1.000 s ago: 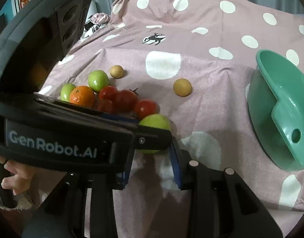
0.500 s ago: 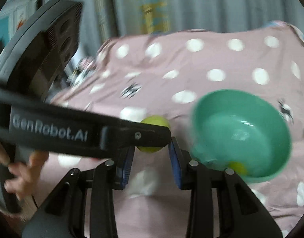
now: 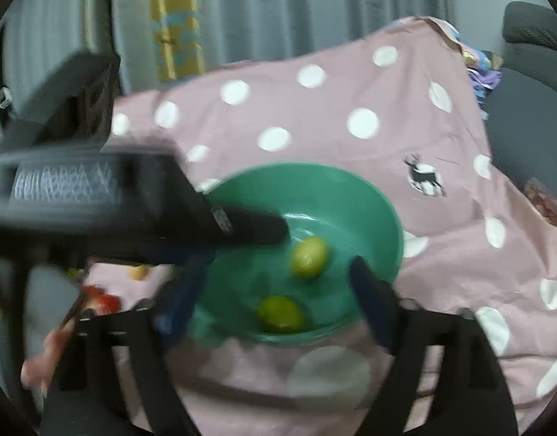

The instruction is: Organize fruits

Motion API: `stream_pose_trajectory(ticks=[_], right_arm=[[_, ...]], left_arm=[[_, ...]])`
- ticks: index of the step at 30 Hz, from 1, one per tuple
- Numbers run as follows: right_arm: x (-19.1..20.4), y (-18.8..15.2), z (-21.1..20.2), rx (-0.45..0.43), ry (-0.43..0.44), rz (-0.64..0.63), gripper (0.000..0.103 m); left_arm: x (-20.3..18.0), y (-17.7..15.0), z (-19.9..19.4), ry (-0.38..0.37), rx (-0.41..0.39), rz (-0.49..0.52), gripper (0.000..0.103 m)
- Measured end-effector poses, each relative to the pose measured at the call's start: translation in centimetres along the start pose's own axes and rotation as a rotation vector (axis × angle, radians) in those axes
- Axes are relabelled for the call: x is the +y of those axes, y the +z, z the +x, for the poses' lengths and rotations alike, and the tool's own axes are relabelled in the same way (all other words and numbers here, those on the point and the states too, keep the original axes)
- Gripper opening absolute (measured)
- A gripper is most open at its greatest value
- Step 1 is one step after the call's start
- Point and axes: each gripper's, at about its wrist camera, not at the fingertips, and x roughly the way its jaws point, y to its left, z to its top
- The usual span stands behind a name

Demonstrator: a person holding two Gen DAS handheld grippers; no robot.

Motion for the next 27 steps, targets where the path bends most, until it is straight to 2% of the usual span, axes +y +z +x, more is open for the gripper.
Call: stream_pose_trajectory(ticks=[2,3,5,8,10,11,14,16,18,21,24,27], right_arm=[[0.3,0.1,-1.0,-0.039,0.049,0.016,0.103],[0.2,-0.5,-2.2,-0.054,0.078,0.014,0.103],[1.4,-0.5,-2.1,-0.060,0.164,-0.001,0.103],[5.3,-0.9,-2.5,-0.051,0.277,-0.066,0.103],[8.8,-1.3,-1.9,-0.032,0.356,-0.138,0.103],[9.9,-1.7,-1.8,-0.021,0.381,-0.158,0.103],[15.4,-3.0,-0.5,0.041,0.504,-0.248,0.102],[19.2,-4.1,0.9,0.102,0.565,-0.328,0.099],[22.2,-5.3,2.2,0.151,0.581,-0.398,0.091],[26.1,-6.6,4.3,0.217,0.616,-0.480,0.086],[27.7,-7.1,5.2,0.255,0.657,-0.517,0.079],[27.5,-6.2,6.4,0.292,0.717,-0.443,0.079]], left_arm=[[0.9,-0.1,-3.0,0.023,-0.070,-0.015,0.098],[1.7,-0.4,-5.5,0.065,-0.102,-0.004,0.099],[3.1,-1.3,-9.0,0.139,-0.116,0.007,0.099],[5.8,-3.5,-14.0,0.259,-0.111,-0.013,0.101],[7.4,-5.2,-16.4,0.312,-0.111,-0.024,0.101],[9.0,-6.5,-18.1,0.365,-0.110,-0.050,0.101],[11.8,-9.3,-20.2,0.476,-0.126,-0.096,0.101],[13.7,-10.6,-21.0,0.466,-0.118,-0.134,0.101],[15.7,-11.3,-21.2,0.477,-0.109,-0.222,0.101],[18.5,-11.8,-21.2,0.405,-0.110,-0.316,0.101],[20.3,-11.6,-21.2,0.359,-0.129,-0.376,0.101],[20.5,-11.2,-21.2,0.345,-0.122,-0.405,0.101]])
